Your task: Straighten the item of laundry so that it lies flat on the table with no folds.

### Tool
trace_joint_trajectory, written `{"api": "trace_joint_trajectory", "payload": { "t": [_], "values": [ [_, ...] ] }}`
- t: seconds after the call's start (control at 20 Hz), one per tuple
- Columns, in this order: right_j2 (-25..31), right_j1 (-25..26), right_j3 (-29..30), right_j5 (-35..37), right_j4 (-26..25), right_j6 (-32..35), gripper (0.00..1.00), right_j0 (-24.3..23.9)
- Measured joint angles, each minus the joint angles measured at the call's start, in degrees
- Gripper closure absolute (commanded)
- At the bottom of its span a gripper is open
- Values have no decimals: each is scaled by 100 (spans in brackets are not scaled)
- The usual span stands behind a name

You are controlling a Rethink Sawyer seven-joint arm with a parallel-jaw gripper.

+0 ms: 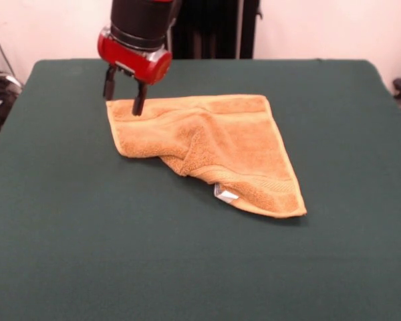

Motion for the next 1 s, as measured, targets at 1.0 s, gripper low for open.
{"api": "trace_joint_trajectory", "payload": {
  "t": [1.0],
  "values": [
    [38,34,-512,1,-4,0,0,-53]
  ]
}}
